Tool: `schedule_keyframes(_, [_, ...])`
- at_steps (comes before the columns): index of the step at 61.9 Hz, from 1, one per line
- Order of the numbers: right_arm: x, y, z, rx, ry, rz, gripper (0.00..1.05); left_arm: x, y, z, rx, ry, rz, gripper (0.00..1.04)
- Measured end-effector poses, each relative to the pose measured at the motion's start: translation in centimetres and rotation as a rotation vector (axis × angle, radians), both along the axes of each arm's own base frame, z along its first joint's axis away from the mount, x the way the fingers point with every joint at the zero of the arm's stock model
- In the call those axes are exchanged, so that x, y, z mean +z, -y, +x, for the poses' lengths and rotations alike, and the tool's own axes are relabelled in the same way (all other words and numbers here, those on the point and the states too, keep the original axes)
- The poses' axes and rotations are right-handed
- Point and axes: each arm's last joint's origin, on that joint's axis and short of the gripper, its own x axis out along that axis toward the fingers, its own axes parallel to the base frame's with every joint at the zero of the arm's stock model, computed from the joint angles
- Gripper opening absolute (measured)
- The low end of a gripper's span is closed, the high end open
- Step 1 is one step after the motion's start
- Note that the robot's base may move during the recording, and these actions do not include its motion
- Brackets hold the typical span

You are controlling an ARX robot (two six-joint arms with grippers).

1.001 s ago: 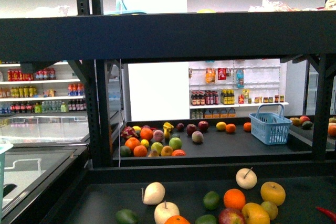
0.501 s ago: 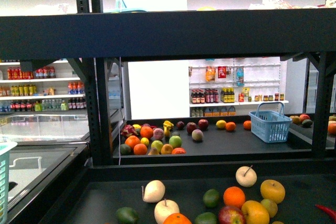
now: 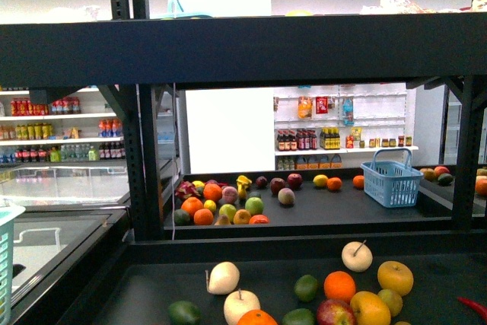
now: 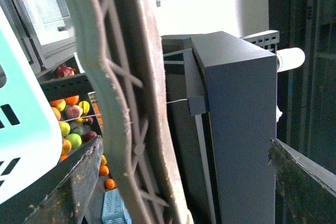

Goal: Pick lemon from shelf

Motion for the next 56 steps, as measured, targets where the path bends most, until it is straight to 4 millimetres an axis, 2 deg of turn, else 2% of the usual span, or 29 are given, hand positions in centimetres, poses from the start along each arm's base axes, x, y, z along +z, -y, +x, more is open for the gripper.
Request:
schedule_keyframes(16, [0.0, 0.0, 0.0, 0.0, 0.0, 0.0, 0.97, 0.2, 0.5, -1.4, 0.012, -0.049, 0.018, 0.97])
schedule_keyframes(36, [0.0, 0.0, 0.0, 0.0, 0.0, 0.0, 0.97, 2.5, 1.2, -4.9, 0.031, -0.096, 0.077, 0.97])
schedule_keyframes(46, [0.0, 0.0, 0.0, 0.0, 0.0, 0.0, 0.97, 4.3, 1.2, -6.9, 0.065, -0.138, 0.145, 0.97])
schedule_keyframes(56, [0.0, 0.0, 0.0, 0.0, 0.0, 0.0, 0.97, 3.5, 0.9, -7.6, 0.087, -0.226, 0.165, 0.97])
